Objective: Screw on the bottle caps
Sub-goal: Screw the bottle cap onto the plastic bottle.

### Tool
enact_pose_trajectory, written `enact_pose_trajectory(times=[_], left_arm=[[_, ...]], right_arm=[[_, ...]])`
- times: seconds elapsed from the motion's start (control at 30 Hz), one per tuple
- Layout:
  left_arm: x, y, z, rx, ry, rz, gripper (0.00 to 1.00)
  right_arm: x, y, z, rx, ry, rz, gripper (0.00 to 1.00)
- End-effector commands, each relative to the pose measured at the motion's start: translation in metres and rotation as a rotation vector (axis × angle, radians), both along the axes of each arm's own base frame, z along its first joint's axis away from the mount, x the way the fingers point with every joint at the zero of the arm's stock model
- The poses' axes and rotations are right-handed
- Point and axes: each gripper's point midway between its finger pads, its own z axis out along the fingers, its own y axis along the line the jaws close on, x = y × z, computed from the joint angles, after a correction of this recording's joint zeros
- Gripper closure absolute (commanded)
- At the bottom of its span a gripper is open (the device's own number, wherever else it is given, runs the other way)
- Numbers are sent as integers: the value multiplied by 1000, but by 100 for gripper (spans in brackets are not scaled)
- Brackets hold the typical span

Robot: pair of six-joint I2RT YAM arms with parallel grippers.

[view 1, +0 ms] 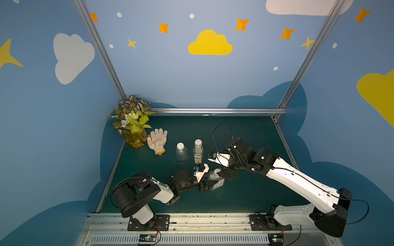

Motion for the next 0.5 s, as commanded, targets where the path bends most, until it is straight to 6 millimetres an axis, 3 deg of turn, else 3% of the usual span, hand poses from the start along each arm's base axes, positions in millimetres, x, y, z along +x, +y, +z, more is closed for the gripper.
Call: enact_pose_trajectory(times=[0.0,0.17,0.33,0.47], left_arm=[[-14,3,-41,109,129,-43,97],[-14,3,-41,110,128,-44,97],[-13,3,-42,109,129,-41,97],[-14,4,-42,108,132,-42,97]], right_arm=[[17,2,8,6,-42,-62,2],[13,-1,-16,-38,-2,-50,2],[-7,-4,-52,-80,64,-10,2],[-8,-12,-58,-112,51,-42,2]])
